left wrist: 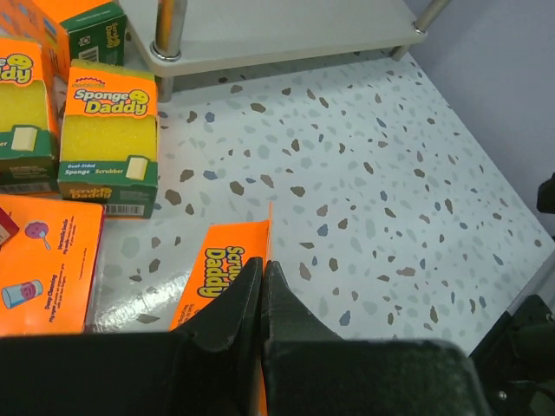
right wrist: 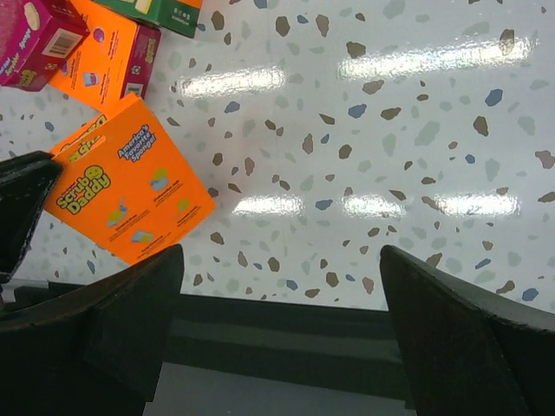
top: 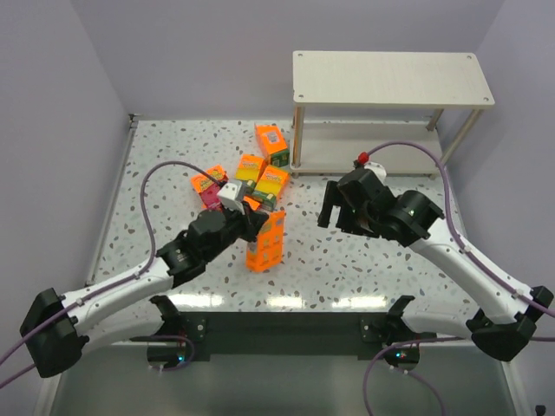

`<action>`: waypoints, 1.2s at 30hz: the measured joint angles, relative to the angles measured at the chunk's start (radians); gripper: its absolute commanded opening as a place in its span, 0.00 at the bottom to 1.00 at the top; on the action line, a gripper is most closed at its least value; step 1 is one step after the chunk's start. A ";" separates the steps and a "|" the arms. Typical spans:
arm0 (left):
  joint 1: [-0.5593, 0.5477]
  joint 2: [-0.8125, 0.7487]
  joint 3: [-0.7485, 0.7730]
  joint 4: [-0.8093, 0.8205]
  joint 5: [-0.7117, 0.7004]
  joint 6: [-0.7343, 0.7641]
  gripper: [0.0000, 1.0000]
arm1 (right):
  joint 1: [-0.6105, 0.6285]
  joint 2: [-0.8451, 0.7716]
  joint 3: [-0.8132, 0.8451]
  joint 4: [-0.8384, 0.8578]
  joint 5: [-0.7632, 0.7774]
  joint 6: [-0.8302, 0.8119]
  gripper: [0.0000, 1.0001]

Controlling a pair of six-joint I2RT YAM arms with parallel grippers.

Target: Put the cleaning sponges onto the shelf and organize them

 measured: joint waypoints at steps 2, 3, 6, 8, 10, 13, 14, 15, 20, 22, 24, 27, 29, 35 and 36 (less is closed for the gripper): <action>-0.092 -0.002 -0.026 0.024 -0.138 0.029 0.00 | -0.003 0.023 0.000 0.001 -0.006 0.000 0.99; -0.151 0.000 -0.040 0.031 -0.219 0.048 0.00 | -0.006 0.037 0.003 0.001 -0.008 0.000 0.98; -0.307 0.022 -0.069 0.052 -0.397 0.093 0.00 | -0.019 0.076 0.013 0.004 -0.024 0.000 0.98; -0.401 0.049 -0.074 0.083 -0.530 0.121 0.00 | -0.034 0.095 0.020 0.008 -0.043 0.000 0.98; -0.487 0.071 -0.074 0.111 -0.658 0.156 0.00 | -0.053 0.109 0.026 0.020 -0.079 0.000 0.98; -0.604 0.117 -0.072 0.148 -0.823 0.212 0.00 | -0.087 0.119 0.026 0.038 -0.155 0.002 0.97; -0.644 0.140 -0.068 0.163 -0.870 0.233 0.00 | -0.098 0.122 0.026 0.046 -0.187 0.003 0.96; -0.684 0.163 -0.061 0.172 -0.909 0.253 0.00 | -0.107 0.125 0.023 0.060 -0.217 0.006 0.96; -0.825 0.253 -0.030 0.204 -1.072 0.340 0.00 | -0.120 0.162 0.001 0.114 -0.395 0.022 0.93; -0.876 0.282 -0.018 0.208 -1.131 0.369 0.00 | -0.119 0.175 -0.018 0.128 -0.457 0.024 0.93; -0.929 0.319 -0.004 0.208 -1.187 0.402 0.00 | -0.119 0.180 -0.042 0.132 -0.512 0.025 0.92; -1.001 0.405 0.036 0.205 -1.264 0.433 0.00 | -0.119 0.179 -0.086 0.139 -0.580 0.024 0.91; -1.043 0.472 0.071 0.180 -1.303 0.432 0.00 | -0.119 0.179 -0.124 0.143 -0.622 0.022 0.90; -1.114 0.700 0.363 -0.481 -1.354 -0.088 0.00 | -0.119 0.169 -0.220 0.161 -0.746 0.010 0.88; -1.123 0.765 0.441 -0.647 -1.360 -0.232 0.00 | -0.119 0.164 -0.237 0.167 -0.764 0.008 0.88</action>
